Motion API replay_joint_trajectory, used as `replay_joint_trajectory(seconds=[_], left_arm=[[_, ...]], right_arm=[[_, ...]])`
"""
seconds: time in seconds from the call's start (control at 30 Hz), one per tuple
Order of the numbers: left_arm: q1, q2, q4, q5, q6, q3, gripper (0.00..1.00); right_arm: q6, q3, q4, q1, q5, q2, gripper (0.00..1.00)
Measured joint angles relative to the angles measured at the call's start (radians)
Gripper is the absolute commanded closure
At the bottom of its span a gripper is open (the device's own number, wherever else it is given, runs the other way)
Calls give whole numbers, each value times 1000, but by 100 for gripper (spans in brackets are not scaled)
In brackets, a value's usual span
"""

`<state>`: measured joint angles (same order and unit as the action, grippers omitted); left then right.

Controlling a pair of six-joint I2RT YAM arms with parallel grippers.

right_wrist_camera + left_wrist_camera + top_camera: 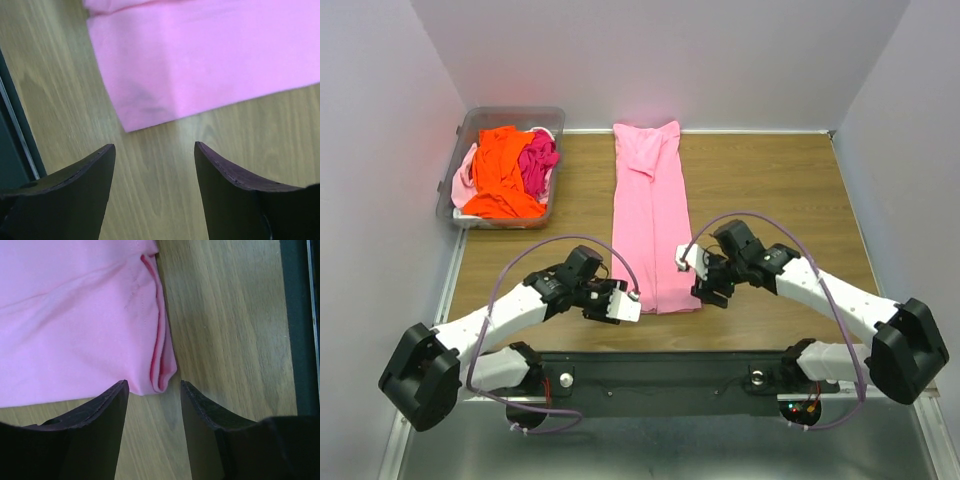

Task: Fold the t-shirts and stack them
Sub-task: Fold the tshirt

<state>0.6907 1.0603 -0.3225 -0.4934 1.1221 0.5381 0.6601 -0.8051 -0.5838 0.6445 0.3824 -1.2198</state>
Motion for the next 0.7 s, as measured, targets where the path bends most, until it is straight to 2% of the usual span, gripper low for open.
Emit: replay_joint_trajectory(seconds=[0.27, 0.4, 0.5, 0.6, 0.63, 0.67, 0.7], left_arm=[[23, 75, 104, 35, 56, -21, 44], [29, 122, 125, 47, 84, -27, 48], [29, 144, 128, 54, 100, -32, 51], [29, 156, 131, 53, 113, -36, 61], [29, 159, 133, 53, 115, -36, 68], [29, 163, 134, 52, 115, -37, 73], [29, 169, 140, 54, 118, -37, 78]], right_arm=[[156, 210, 183, 142, -72, 3, 29], [196, 270, 285, 177, -103, -1, 34], [221, 282, 354, 182, -121, -11, 42], [239, 292, 405, 182, -129, -25, 56], [241, 294, 418, 182, -132, -32, 61], [247, 294, 439, 183, -136, -43, 73], [249, 296, 450, 184, -140, -54, 79]])
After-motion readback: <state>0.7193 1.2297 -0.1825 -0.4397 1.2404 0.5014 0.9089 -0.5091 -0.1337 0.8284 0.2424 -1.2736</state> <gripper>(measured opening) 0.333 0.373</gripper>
